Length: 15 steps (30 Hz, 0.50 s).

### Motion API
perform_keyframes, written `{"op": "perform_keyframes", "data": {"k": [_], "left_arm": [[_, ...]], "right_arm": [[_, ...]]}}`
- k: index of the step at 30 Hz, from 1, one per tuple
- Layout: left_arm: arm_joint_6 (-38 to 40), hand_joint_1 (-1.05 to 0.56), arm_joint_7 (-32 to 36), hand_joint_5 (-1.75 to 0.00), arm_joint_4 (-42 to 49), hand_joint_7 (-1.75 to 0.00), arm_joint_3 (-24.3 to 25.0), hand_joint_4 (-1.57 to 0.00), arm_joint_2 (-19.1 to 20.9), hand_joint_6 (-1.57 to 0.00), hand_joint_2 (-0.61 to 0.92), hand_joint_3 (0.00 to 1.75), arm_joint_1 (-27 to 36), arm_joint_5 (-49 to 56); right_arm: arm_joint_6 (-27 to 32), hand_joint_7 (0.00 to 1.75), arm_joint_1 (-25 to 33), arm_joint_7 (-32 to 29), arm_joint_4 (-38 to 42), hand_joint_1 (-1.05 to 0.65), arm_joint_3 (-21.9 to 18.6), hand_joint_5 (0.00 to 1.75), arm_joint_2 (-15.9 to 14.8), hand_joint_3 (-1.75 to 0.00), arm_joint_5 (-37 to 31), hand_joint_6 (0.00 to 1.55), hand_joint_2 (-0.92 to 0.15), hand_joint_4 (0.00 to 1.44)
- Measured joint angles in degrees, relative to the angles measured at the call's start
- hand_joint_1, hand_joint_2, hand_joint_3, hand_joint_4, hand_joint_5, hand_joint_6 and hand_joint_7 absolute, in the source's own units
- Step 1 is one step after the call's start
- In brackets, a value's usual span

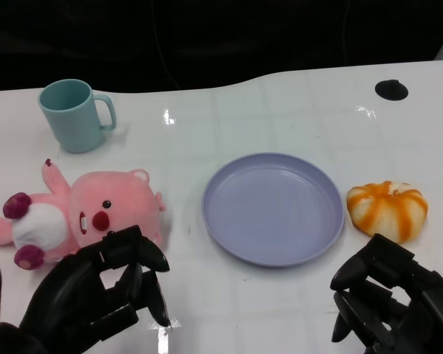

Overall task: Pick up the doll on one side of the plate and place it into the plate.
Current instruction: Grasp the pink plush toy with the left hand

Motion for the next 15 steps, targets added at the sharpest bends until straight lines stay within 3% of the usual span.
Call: {"op": "perform_keyframes", "data": {"k": [4,8,10,12,15], "left_arm": [[-2.78,-0.36,0.63,-1.6,-0.05,-1.0,1.53,-0.62,-1.95,-0.63,0.72,0.74,0.07,-0.24],[-4.13,-0.42,1.28,-1.31,-0.54,-0.71,3.29,-0.58,-3.2,-0.6,0.9,0.3,0.03,-1.27],[-4.3,-0.42,1.91,-1.25,-0.9,-0.65,3.82,-0.57,-3.44,-0.59,0.92,0.25,0.02,-1.61],[-5.38,-0.44,2.05,-1.08,-1.02,-0.45,4.07,-0.52,-3.56,-0.58,0.92,0.16,0.02,-1.37],[-8.92,-0.46,2.08,-0.95,-1.04,-0.3,4.19,-0.48,-3.58,-0.56,0.92,0.12,0.02,0.44]], "right_arm": [[-0.05,1.62,-0.13,0.0,0.58,-0.34,0.0,1.75,0.0,-0.58,-0.17,0.45,-0.92,0.57],[-0.05,1.62,-0.26,0.0,0.65,-0.34,0.02,1.75,0.0,-0.58,-0.29,0.45,-0.91,0.57],[-0.05,1.62,-0.28,-0.01,0.65,-0.34,0.05,1.75,0.0,-0.58,-0.29,0.45,-0.91,0.57],[-0.05,1.62,-0.28,-0.06,0.65,-0.34,0.1,1.75,0.0,-0.58,-0.44,0.45,-0.91,0.56],[-0.05,1.62,-0.28,-0.08,0.65,-0.34,0.23,1.75,0.04,-0.58,-0.48,0.45,-0.91,0.56]]}}
